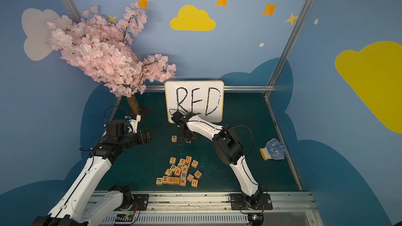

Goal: Assemble the uppercase word "red" with letter blocks
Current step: Adjust the letter block at the center of the board.

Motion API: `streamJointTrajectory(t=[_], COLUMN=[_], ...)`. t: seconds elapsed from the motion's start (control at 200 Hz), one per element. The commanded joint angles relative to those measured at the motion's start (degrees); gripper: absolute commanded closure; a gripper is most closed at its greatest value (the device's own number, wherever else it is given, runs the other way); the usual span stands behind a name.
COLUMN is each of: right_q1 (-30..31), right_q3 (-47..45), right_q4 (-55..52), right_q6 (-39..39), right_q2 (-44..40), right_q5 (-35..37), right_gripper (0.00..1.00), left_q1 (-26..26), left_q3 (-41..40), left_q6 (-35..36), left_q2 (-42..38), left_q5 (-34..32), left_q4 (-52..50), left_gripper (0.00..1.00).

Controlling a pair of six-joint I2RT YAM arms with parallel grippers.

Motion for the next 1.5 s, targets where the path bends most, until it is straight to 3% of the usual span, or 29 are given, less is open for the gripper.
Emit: streamJointTrajectory(t=[0.0,0.305,0.571,1.497], right_q1=[-0.3,-0.6,-1.0,-1.9], right_q3=[1.8,2.9,5.1,-0.7], right_q4=[-0.7,-1.0,-3.1,-3.5], right_q6=[-0.4,-1.7,-2.7,-0.6], right_q2=[1.3,2.2,3.5,0.0], right_q5=[-0.5,-0.5,0.6,2.9], right_gripper=[0.64,0.72,0.72,0.72], left_q1=[0.3,0.3,0.2,0.4], left_q3=[-0.6,-0.6,-0.7,-0.6], left_q6=[0.0,0.1,0.2,0.1], left_q2=[-0.4,-0.5,-0.6,-0.6], left_q5=[0.5,0.6,0.5,0.7], left_q4=[0.7,0.7,0.6,0.8], left_gripper=[0.21,0.21,0.21,0.21])
